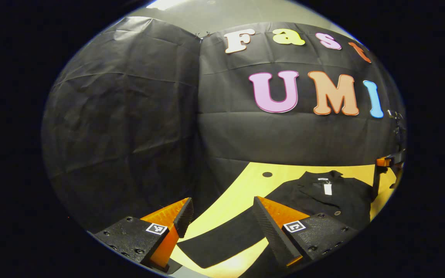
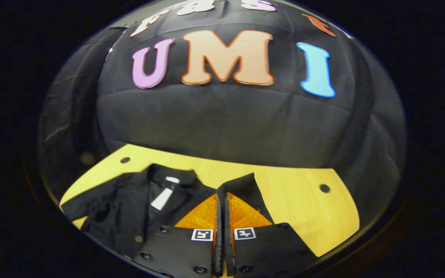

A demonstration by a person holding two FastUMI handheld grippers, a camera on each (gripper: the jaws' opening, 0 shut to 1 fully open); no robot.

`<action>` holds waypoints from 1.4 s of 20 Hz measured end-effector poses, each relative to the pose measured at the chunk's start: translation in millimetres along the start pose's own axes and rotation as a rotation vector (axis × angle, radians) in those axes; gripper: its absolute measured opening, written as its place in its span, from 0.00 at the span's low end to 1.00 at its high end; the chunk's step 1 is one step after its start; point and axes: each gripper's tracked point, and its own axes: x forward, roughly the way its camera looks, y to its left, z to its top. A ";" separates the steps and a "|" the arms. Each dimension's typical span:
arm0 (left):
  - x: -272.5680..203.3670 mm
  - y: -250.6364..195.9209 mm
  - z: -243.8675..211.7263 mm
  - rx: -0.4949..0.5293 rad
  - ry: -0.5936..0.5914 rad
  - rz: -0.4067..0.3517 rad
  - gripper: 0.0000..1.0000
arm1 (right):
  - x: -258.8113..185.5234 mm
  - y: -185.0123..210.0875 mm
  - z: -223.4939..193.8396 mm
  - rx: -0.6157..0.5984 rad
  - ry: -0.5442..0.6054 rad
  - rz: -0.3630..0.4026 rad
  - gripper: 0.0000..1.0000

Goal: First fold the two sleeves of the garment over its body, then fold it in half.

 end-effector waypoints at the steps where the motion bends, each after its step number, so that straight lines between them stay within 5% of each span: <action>1: 1.4 10.5 -4.6 -0.005 0.009 0.022 0.98 | 9.0 23.4 10.0 -0.008 -0.012 0.022 0.05; 8: -9.5 54.9 -30.5 -0.032 0.062 0.103 0.93 | 60.2 186.6 37.9 -0.020 -0.041 0.197 0.06; 9: -11.4 57.8 -35.9 -0.047 0.073 0.106 0.98 | 62.9 202.4 35.8 -0.035 -0.038 0.214 0.05; 17: -12.2 63.6 -66.1 -0.033 0.152 0.086 0.93 | 77.4 278.0 4.6 0.027 0.028 0.322 0.06; 21: -8.1 46.0 -85.8 -0.053 0.190 0.000 0.93 | 68.3 280.3 14.7 0.099 0.025 0.320 0.98; 28: 13.5 12.7 -142.7 -0.029 0.311 -0.105 0.94 | 10.3 235.2 31.1 0.150 -0.063 0.258 0.98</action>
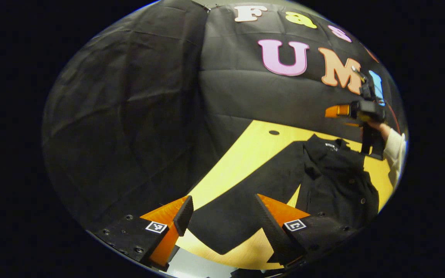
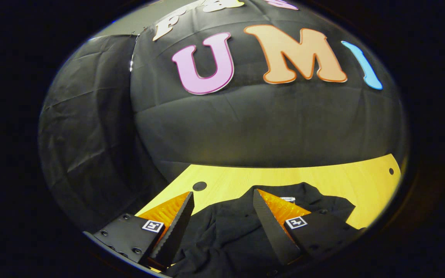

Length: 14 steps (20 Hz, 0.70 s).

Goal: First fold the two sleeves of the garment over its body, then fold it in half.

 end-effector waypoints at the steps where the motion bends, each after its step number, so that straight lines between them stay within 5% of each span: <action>1: 5.4 -4.0 -10.2 0.004 0.027 -0.008 0.94 | -15.7 -4.5 3.9 0.009 -0.020 -0.009 0.98; 14: 21.8 8.0 -88.0 0.070 0.238 -0.001 0.94 | -168.9 -41.1 45.6 -0.042 -0.212 -0.109 0.98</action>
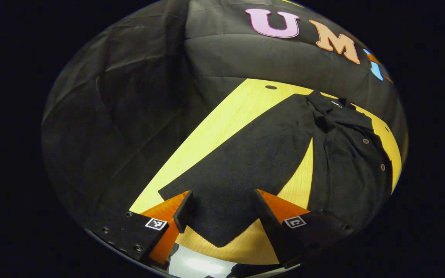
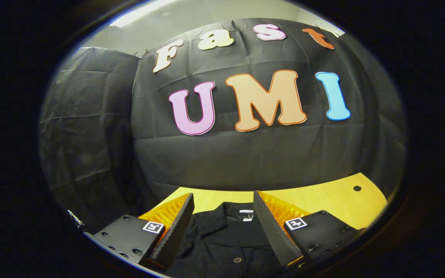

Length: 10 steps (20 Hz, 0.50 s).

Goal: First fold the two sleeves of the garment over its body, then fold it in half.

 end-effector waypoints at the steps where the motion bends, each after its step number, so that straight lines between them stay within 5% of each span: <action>1: -3.1 1.7 -3.2 -0.005 0.013 -0.002 0.94 | -9.6 -2.0 2.9 -0.001 -0.008 -0.009 0.98; 10: -5.1 -3.5 2.1 -0.043 -0.061 0.009 0.93 | -72.8 -21.4 32.5 0.100 -0.085 -0.023 0.97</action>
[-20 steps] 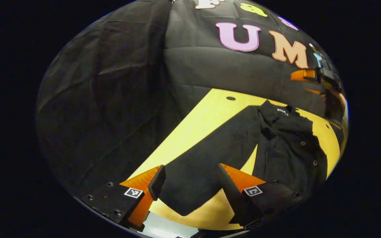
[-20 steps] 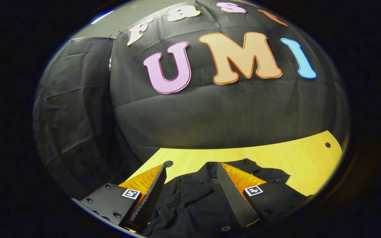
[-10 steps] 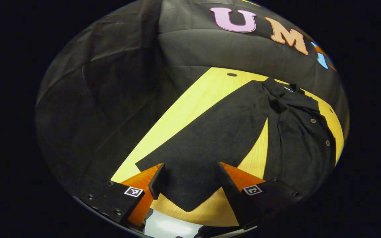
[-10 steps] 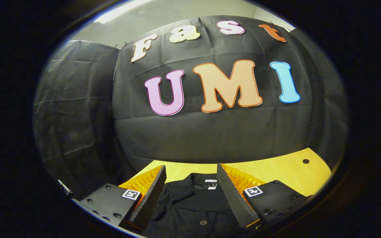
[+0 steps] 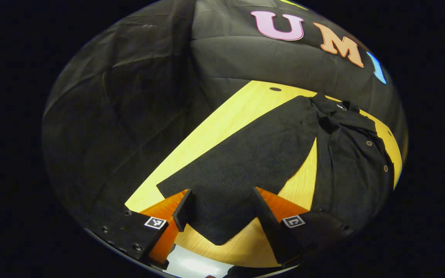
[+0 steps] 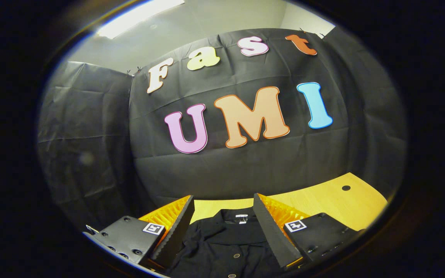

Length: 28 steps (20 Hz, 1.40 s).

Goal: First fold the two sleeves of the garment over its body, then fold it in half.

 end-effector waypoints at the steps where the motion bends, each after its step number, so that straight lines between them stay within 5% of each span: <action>1: -0.1 -1.6 0.1 0.010 -0.010 -0.004 0.88 | -5.5 -7.6 0.9 -0.007 -0.004 -0.018 0.93; 4: 1.2 -19.4 1.5 0.052 -0.007 -0.044 0.66 | -15.3 -19.5 -1.9 -0.022 0.008 -0.053 1.00; 5: -0.8 -21.6 1.7 0.072 -0.009 -0.037 0.48 | -16.1 -19.8 -2.3 -0.014 0.022 -0.055 1.00; 9: -0.1 -30.2 1.0 0.187 -0.008 0.029 0.04 | -28.0 -35.5 9.6 -0.026 0.009 -0.091 0.92; 14: -4.9 -35.6 18.8 0.127 -0.020 0.017 0.00 | -62.8 -79.7 16.6 -0.064 -0.012 -0.171 0.97; 19: -1.9 -37.8 104.6 0.092 -0.148 0.011 0.00 | -76.8 -112.3 12.3 -0.013 -0.017 -0.211 0.93; 20: 0.7 -48.4 128.3 0.092 -0.179 -0.013 0.00 | -82.5 -119.8 10.1 0.002 -0.015 -0.220 1.00; 23: 11.3 -96.3 195.3 0.104 -0.284 -0.088 0.00 | -100.4 -149.7 6.1 0.028 -0.017 -0.263 0.93; 25: 17.6 -145.8 235.4 0.125 -0.359 -0.162 0.00 | -118.2 -175.8 3.6 0.029 -0.013 -0.310 1.00; 28: 27.9 -232.9 269.5 0.133 -0.414 -0.293 0.00 | -152.2 -213.1 2.0 0.049 -0.012 -0.384 0.97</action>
